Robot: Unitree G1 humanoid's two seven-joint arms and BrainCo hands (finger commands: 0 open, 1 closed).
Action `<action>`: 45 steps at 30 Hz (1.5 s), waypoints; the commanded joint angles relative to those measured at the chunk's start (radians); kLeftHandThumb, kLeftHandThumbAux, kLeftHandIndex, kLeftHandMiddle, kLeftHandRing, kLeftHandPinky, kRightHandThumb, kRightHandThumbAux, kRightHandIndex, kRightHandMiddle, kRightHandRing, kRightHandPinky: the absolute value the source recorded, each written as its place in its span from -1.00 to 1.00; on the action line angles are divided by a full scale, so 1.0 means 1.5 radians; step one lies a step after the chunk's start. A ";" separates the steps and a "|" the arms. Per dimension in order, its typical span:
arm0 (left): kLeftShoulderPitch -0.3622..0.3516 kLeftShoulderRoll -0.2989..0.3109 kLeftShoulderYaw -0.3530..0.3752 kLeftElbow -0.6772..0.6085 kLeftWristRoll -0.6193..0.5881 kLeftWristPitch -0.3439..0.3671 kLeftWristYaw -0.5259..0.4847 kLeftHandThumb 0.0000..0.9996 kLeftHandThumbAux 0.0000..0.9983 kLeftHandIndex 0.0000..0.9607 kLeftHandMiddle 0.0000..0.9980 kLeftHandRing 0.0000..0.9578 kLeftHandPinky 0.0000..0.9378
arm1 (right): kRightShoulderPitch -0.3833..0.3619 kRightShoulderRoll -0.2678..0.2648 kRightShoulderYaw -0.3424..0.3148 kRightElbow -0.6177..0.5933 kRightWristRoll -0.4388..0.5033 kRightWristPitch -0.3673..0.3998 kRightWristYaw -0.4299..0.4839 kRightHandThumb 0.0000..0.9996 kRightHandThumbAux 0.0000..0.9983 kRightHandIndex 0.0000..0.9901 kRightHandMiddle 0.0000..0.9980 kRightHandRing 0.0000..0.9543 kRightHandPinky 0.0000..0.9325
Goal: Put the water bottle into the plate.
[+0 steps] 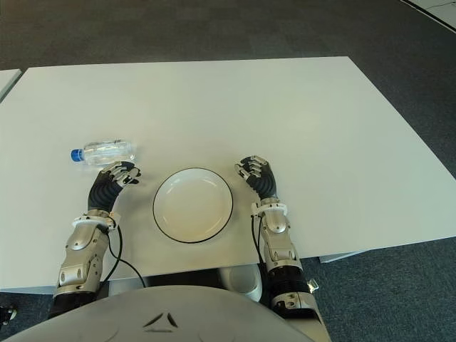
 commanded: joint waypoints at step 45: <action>-0.053 0.171 -0.060 -0.027 0.782 0.010 0.466 0.36 -0.09 -0.92 -0.92 -0.90 -0.86 | -0.001 0.009 0.013 0.000 -0.032 0.010 -0.030 0.41 0.46 -0.12 0.16 0.19 0.22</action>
